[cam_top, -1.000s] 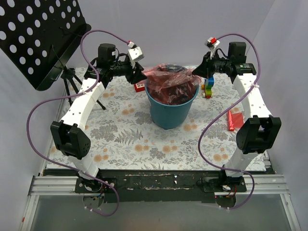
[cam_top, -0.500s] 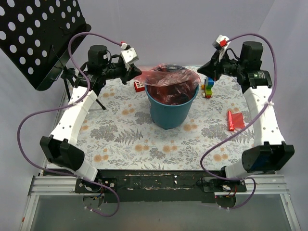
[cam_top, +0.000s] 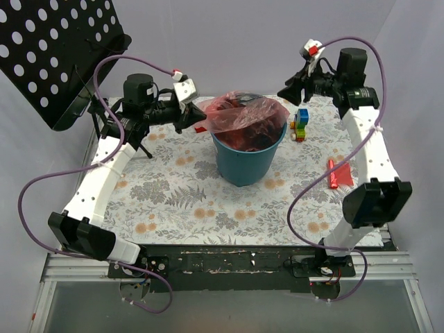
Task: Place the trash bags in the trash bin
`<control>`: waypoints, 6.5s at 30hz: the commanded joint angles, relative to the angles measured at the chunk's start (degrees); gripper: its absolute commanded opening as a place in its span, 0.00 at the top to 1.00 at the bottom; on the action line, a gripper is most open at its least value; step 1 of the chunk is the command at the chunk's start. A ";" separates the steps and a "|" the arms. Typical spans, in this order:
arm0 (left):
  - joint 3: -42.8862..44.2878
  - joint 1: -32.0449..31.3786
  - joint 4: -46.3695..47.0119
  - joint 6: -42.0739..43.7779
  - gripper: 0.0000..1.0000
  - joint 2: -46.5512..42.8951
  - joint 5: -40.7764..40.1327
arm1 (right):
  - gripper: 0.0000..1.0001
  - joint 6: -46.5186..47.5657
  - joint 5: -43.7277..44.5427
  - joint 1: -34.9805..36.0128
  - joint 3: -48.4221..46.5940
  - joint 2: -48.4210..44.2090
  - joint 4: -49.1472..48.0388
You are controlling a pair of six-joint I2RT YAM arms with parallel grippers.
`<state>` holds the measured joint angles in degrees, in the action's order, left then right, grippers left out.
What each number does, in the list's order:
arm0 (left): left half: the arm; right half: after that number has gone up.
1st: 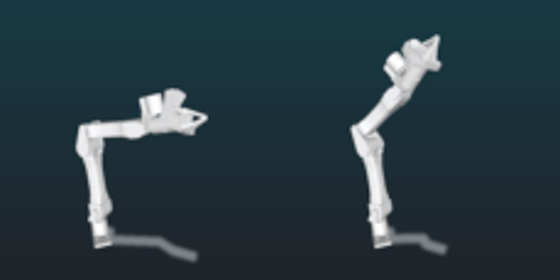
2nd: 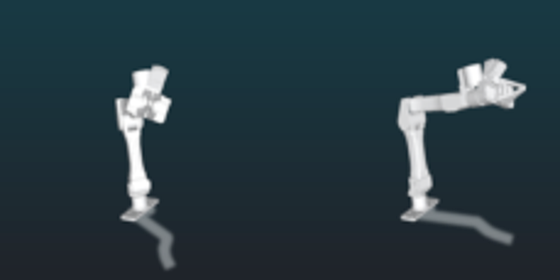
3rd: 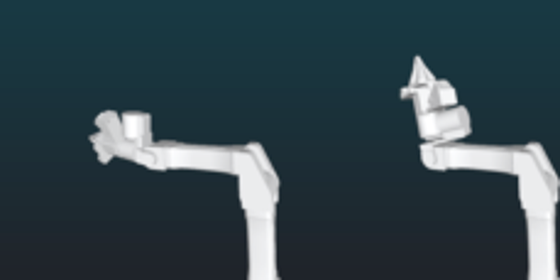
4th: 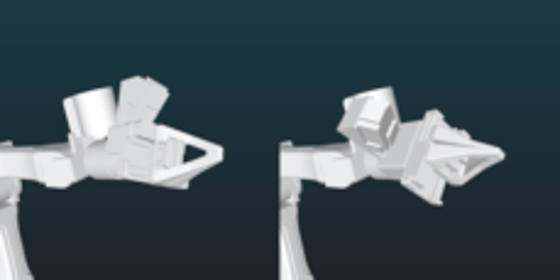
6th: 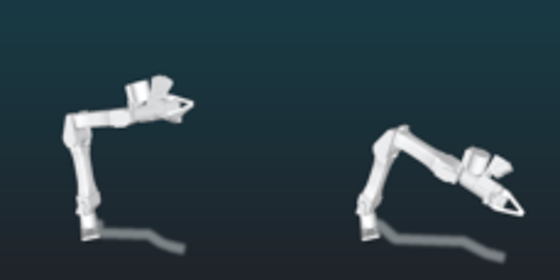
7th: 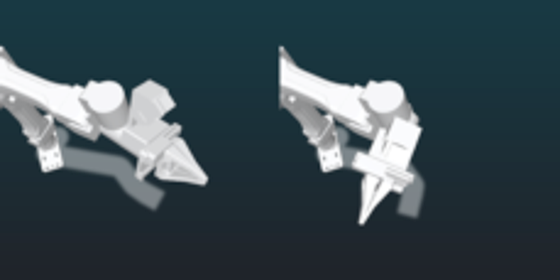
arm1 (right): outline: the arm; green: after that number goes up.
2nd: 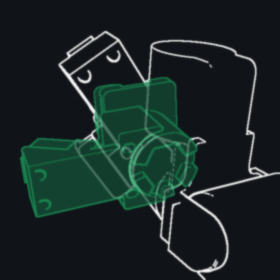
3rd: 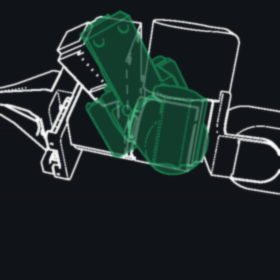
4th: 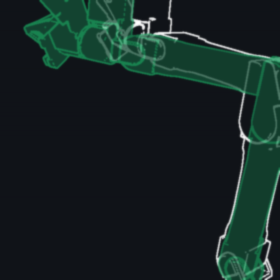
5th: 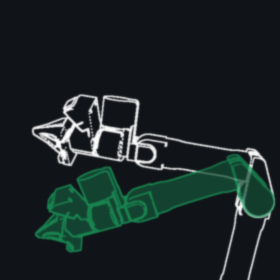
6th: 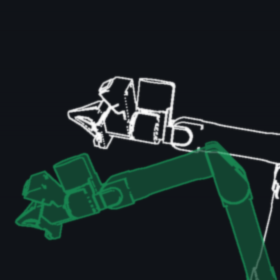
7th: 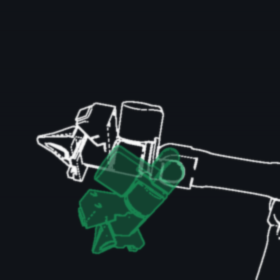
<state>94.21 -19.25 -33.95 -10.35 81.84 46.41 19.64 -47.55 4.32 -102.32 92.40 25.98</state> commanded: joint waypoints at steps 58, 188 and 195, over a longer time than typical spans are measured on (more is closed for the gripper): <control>-13.79 -2.46 3.98 -10.83 1.00 -7.93 -0.62 | 0.99 19.60 17.13 13.96 24.18 -27.26 9.84; -32.07 -8.53 12.11 -7.01 0.12 -11.07 -20.59 | 0.40 9.10 26.12 11.94 25.27 -35.81 10.48; -30.86 -8.09 3.37 3.85 0.04 -19.01 -18.64 | 0.29 4.89 20.22 12.12 20.23 -27.99 5.42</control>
<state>60.20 -27.73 -25.12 -13.80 65.69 24.84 27.11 -22.59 16.47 -81.93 59.00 33.39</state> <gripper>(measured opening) 0.955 0.667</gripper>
